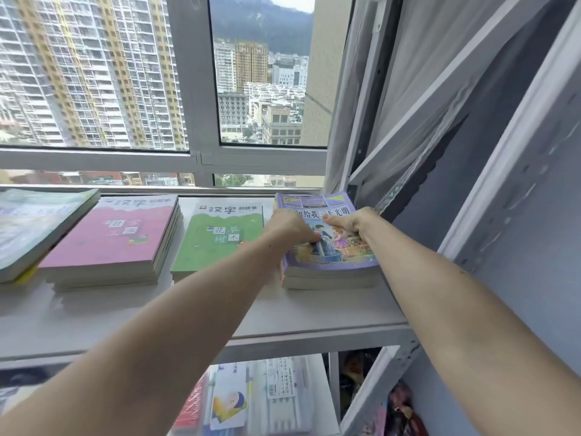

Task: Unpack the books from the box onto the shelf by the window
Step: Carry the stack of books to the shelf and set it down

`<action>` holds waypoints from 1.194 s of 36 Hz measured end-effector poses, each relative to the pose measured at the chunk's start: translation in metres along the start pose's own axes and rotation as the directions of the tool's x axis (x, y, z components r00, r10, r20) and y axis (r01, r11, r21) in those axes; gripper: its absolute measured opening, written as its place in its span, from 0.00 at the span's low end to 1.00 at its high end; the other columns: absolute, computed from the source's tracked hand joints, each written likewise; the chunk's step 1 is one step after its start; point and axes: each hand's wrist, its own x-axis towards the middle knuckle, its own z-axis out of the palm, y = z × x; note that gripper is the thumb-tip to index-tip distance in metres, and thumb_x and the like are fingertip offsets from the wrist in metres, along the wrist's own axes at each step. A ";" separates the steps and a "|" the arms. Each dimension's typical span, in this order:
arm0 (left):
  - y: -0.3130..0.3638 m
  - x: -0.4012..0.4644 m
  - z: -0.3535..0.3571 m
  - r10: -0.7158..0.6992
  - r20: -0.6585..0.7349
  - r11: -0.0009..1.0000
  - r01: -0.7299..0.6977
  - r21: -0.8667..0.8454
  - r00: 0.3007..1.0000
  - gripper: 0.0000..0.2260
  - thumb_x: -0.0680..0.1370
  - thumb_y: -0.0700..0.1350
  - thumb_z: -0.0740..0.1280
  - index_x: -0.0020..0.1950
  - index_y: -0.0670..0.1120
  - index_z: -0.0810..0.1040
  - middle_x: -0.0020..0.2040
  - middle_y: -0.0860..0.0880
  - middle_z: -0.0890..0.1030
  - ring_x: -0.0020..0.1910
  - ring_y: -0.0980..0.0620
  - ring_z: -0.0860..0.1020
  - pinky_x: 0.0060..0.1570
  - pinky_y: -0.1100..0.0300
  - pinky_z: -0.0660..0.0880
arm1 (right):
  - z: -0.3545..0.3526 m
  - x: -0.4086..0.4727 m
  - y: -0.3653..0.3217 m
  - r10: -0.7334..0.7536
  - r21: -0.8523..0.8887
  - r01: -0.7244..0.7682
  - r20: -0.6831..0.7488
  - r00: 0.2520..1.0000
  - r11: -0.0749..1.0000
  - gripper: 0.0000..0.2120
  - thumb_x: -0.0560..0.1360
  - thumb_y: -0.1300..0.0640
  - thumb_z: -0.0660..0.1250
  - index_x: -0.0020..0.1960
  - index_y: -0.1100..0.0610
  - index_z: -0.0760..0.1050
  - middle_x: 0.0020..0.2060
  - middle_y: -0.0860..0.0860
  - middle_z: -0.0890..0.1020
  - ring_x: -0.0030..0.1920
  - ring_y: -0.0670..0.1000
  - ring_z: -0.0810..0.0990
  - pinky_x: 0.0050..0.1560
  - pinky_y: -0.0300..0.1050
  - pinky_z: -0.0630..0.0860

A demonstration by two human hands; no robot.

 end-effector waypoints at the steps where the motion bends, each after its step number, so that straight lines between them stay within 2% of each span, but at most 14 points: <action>1: -0.003 -0.001 0.001 0.027 -0.018 1.000 -0.027 -0.011 0.999 0.23 0.72 0.64 0.69 0.47 0.44 0.76 0.52 0.46 0.80 0.44 0.48 0.77 0.39 0.59 0.73 | 0.000 0.002 0.003 -0.016 -0.001 0.016 0.009 1.000 1.000 0.39 0.64 0.51 0.81 0.68 0.66 0.71 0.63 0.61 0.78 0.55 0.59 0.81 0.34 0.41 0.74; 4: -0.006 -0.004 0.001 0.078 -0.071 0.994 -0.072 0.088 0.994 0.22 0.72 0.66 0.67 0.44 0.45 0.76 0.44 0.47 0.77 0.45 0.46 0.77 0.39 0.59 0.71 | 0.002 0.000 0.003 -0.052 -0.074 0.049 -0.031 0.998 0.996 0.42 0.65 0.48 0.80 0.70 0.66 0.68 0.64 0.62 0.76 0.62 0.61 0.78 0.35 0.42 0.72; 7: -0.007 -0.006 0.000 0.146 -0.123 0.978 -0.124 0.169 0.982 0.27 0.73 0.66 0.66 0.45 0.40 0.78 0.40 0.47 0.74 0.47 0.45 0.78 0.39 0.57 0.71 | 0.000 -0.003 0.001 -0.076 -0.165 0.061 -0.088 0.993 0.984 0.40 0.68 0.44 0.78 0.69 0.67 0.68 0.62 0.61 0.78 0.63 0.61 0.77 0.45 0.44 0.71; 9: -0.008 -0.009 0.001 0.177 -0.154 0.968 -0.144 0.204 0.972 0.28 0.74 0.67 0.65 0.43 0.40 0.78 0.40 0.46 0.74 0.45 0.45 0.78 0.38 0.57 0.71 | 0.000 -0.009 0.002 -0.087 -0.294 0.038 -0.156 0.984 0.955 0.39 0.71 0.40 0.73 0.68 0.68 0.68 0.48 0.54 0.84 0.58 0.56 0.79 0.47 0.43 0.68; 11: -0.009 -0.013 0.002 0.196 -0.173 0.961 -0.154 0.231 0.965 0.27 0.74 0.67 0.64 0.40 0.42 0.76 0.41 0.45 0.75 0.43 0.44 0.76 0.37 0.57 0.71 | -0.001 -0.015 0.005 -0.152 -0.457 0.030 -0.233 0.960 0.889 0.35 0.73 0.36 0.69 0.63 0.66 0.73 0.31 0.47 0.79 0.42 0.50 0.78 0.44 0.44 0.68; 13: -0.011 -0.016 0.001 0.212 -0.178 0.954 -0.165 0.250 0.961 0.28 0.75 0.68 0.62 0.37 0.43 0.71 0.40 0.45 0.75 0.41 0.45 0.75 0.36 0.57 0.71 | -0.001 -0.021 0.010 -0.177 -0.527 0.012 -0.263 0.948 0.850 0.30 0.73 0.35 0.67 0.54 0.63 0.75 0.37 0.50 0.77 0.39 0.52 0.74 0.42 0.45 0.69; 16: -0.012 -0.022 -0.006 0.243 -0.167 0.947 -0.196 0.256 0.956 0.27 0.77 0.67 0.60 0.32 0.44 0.67 0.39 0.46 0.74 0.40 0.45 0.75 0.37 0.57 0.71 | -0.004 -0.034 0.014 -0.238 -0.596 0.018 -0.293 0.926 0.803 0.26 0.74 0.35 0.65 0.39 0.59 0.68 0.42 0.52 0.74 0.43 0.56 0.72 0.42 0.46 0.69; 22: -0.009 -0.047 -0.031 0.348 -0.172 0.906 -0.283 0.314 0.922 0.24 0.75 0.64 0.66 0.33 0.46 0.65 0.34 0.49 0.71 0.39 0.46 0.73 0.37 0.56 0.69 | -0.011 -0.078 0.011 -0.391 -0.665 0.086 -0.324 0.861 0.742 0.24 0.77 0.40 0.64 0.32 0.55 0.65 0.31 0.49 0.71 0.37 0.57 0.75 0.28 0.43 0.61; 27: -0.007 -0.084 -0.045 0.442 -0.122 0.852 -0.374 0.365 0.889 0.23 0.74 0.63 0.68 0.33 0.49 0.64 0.34 0.50 0.69 0.39 0.46 0.72 0.35 0.59 0.66 | -0.013 -0.135 0.002 -0.463 -0.684 0.126 -0.336 0.820 0.718 0.25 0.76 0.43 0.66 0.29 0.55 0.61 0.26 0.50 0.68 0.33 0.56 0.71 0.30 0.44 0.63; 30: -0.006 -0.112 -0.046 0.537 -0.078 0.792 -0.470 0.391 0.840 0.21 0.73 0.64 0.67 0.35 0.47 0.69 0.39 0.48 0.75 0.39 0.46 0.72 0.32 0.59 0.63 | -0.010 -0.181 0.003 -0.474 -0.673 0.122 -0.369 0.799 0.730 0.24 0.75 0.41 0.66 0.31 0.55 0.63 0.28 0.51 0.68 0.36 0.57 0.71 0.30 0.46 0.62; 34: 0.002 -0.161 -0.026 0.665 -0.001 0.699 -0.622 0.355 0.747 0.23 0.73 0.63 0.68 0.53 0.45 0.78 0.51 0.45 0.80 0.45 0.45 0.73 0.37 0.57 0.67 | -0.008 -0.255 0.027 -0.459 -0.641 0.055 -0.485 0.744 0.766 0.19 0.74 0.41 0.66 0.44 0.59 0.76 0.41 0.54 0.82 0.45 0.58 0.80 0.40 0.47 0.73; 37: 0.007 -0.210 0.004 0.740 0.095 0.610 -0.724 0.322 0.666 0.24 0.72 0.65 0.67 0.54 0.45 0.79 0.52 0.46 0.79 0.52 0.43 0.76 0.49 0.53 0.71 | -0.012 -0.318 0.067 -0.402 -0.582 -0.018 -0.583 0.706 0.813 0.20 0.74 0.41 0.67 0.45 0.59 0.76 0.44 0.53 0.84 0.46 0.57 0.82 0.45 0.48 0.76; 41: 0.018 -0.283 0.055 0.794 0.267 0.475 -0.831 0.290 0.547 0.22 0.73 0.65 0.66 0.46 0.46 0.76 0.49 0.47 0.79 0.47 0.44 0.76 0.43 0.53 0.74 | -0.024 -0.399 0.138 -0.264 -0.480 -0.141 -0.678 0.686 0.866 0.18 0.74 0.42 0.67 0.43 0.58 0.74 0.44 0.55 0.83 0.47 0.58 0.81 0.42 0.47 0.73; 43: 0.028 -0.327 0.084 0.808 0.325 0.432 -0.869 0.241 0.492 0.22 0.72 0.65 0.66 0.48 0.46 0.77 0.51 0.47 0.80 0.50 0.44 0.77 0.42 0.53 0.72 | -0.032 -0.448 0.182 -0.161 -0.409 -0.235 -0.730 0.664 0.882 0.18 0.74 0.42 0.67 0.44 0.58 0.74 0.44 0.53 0.82 0.48 0.57 0.80 0.43 0.47 0.73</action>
